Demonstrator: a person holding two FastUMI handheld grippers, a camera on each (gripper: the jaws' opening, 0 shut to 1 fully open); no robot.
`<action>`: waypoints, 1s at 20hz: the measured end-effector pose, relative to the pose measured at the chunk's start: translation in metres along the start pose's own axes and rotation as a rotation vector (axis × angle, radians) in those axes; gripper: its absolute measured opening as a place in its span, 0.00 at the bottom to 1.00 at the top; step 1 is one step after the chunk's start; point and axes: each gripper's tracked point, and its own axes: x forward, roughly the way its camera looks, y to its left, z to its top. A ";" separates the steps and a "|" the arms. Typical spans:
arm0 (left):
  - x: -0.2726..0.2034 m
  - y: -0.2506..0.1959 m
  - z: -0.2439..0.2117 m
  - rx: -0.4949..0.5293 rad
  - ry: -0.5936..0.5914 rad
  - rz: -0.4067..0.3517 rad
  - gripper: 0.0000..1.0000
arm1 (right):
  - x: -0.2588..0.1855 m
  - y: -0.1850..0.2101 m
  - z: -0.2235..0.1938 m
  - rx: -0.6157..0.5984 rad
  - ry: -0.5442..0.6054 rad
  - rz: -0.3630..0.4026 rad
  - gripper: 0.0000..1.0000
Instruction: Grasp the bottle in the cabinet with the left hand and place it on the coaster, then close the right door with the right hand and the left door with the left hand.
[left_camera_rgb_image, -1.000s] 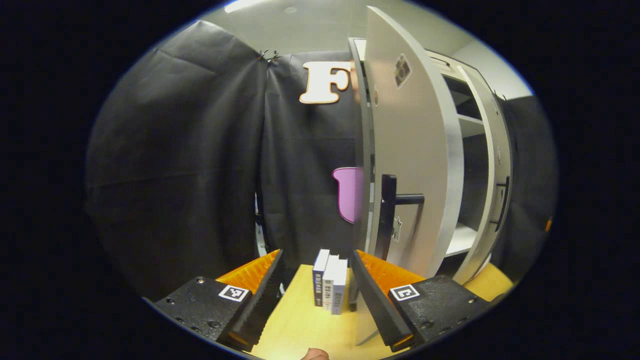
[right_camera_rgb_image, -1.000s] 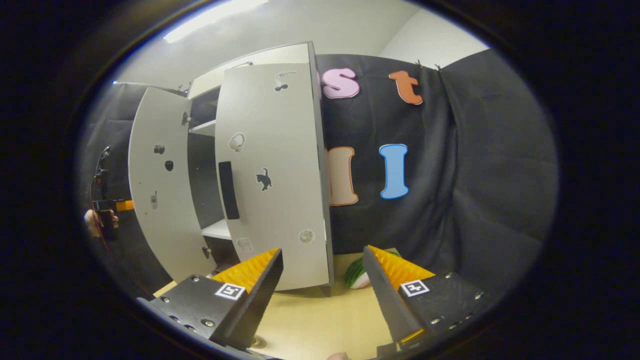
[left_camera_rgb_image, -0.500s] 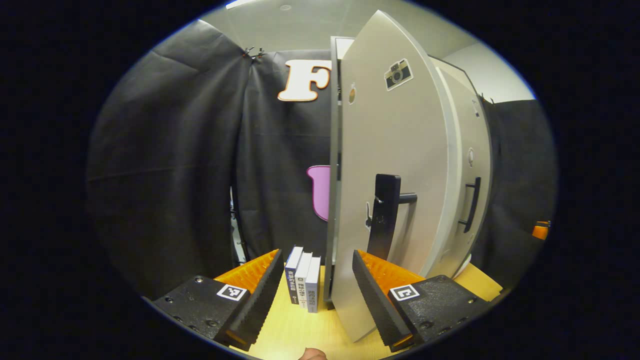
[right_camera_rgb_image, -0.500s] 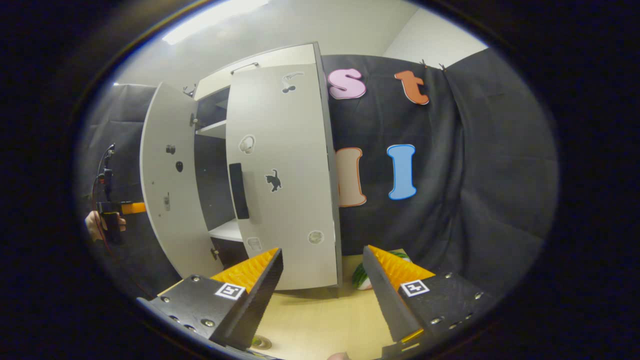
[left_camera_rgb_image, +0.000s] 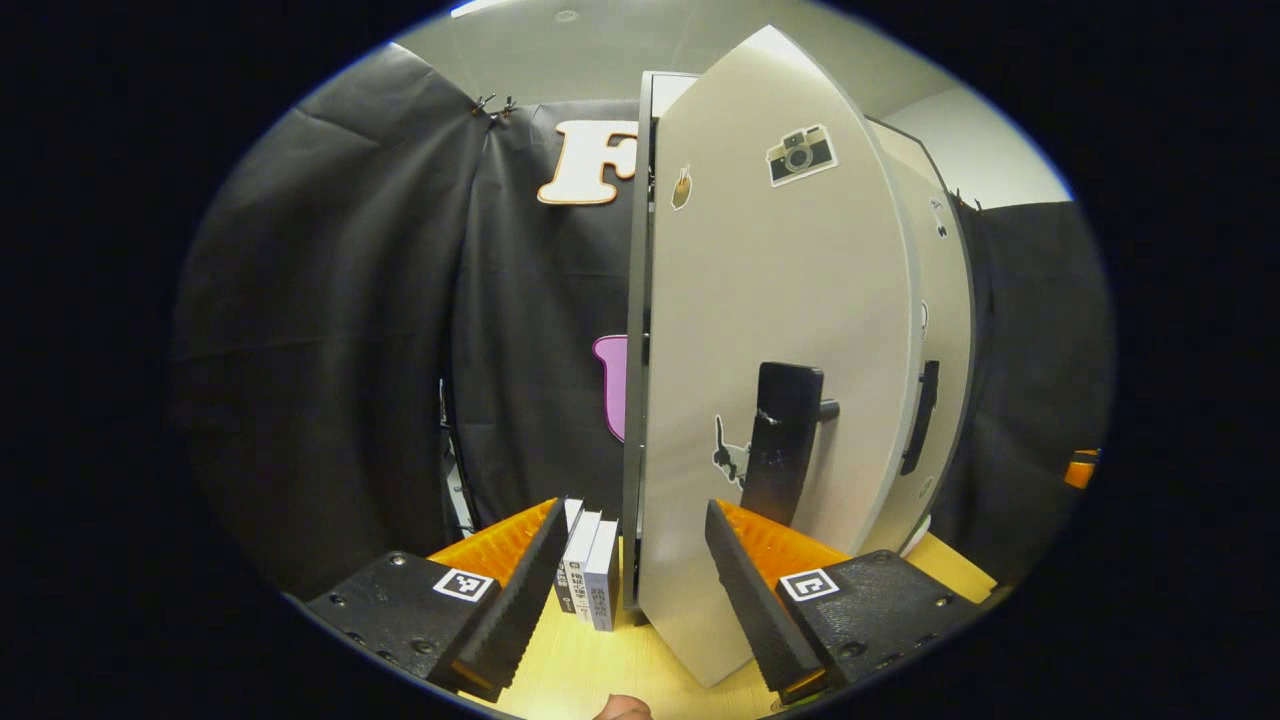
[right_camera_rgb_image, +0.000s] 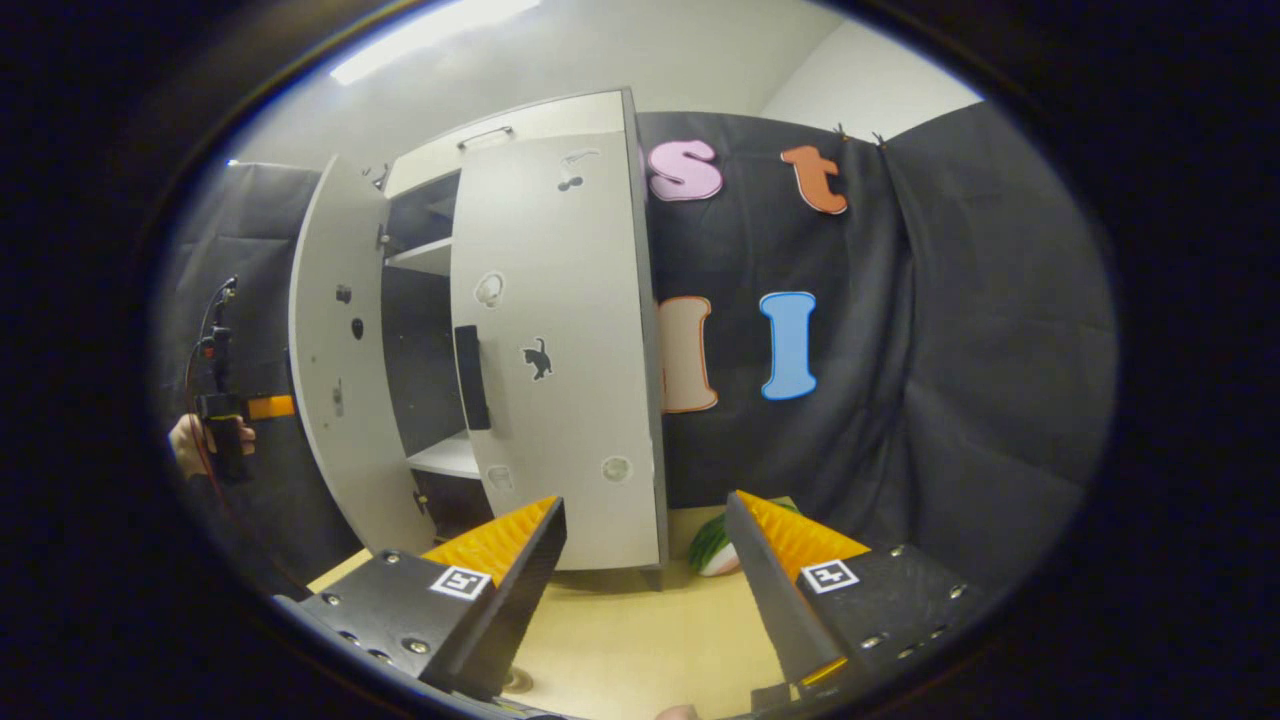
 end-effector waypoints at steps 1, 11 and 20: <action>0.001 -0.001 0.000 -0.005 0.002 -0.003 0.89 | -0.001 -0.001 0.000 0.002 0.000 -0.004 0.97; 0.025 -0.059 0.001 -0.043 0.011 -0.108 0.89 | -0.012 -0.016 0.014 0.024 -0.030 -0.044 0.97; 0.010 -0.093 0.001 -0.032 -0.010 -0.111 0.93 | -0.013 0.003 0.027 0.043 -0.065 -0.017 0.97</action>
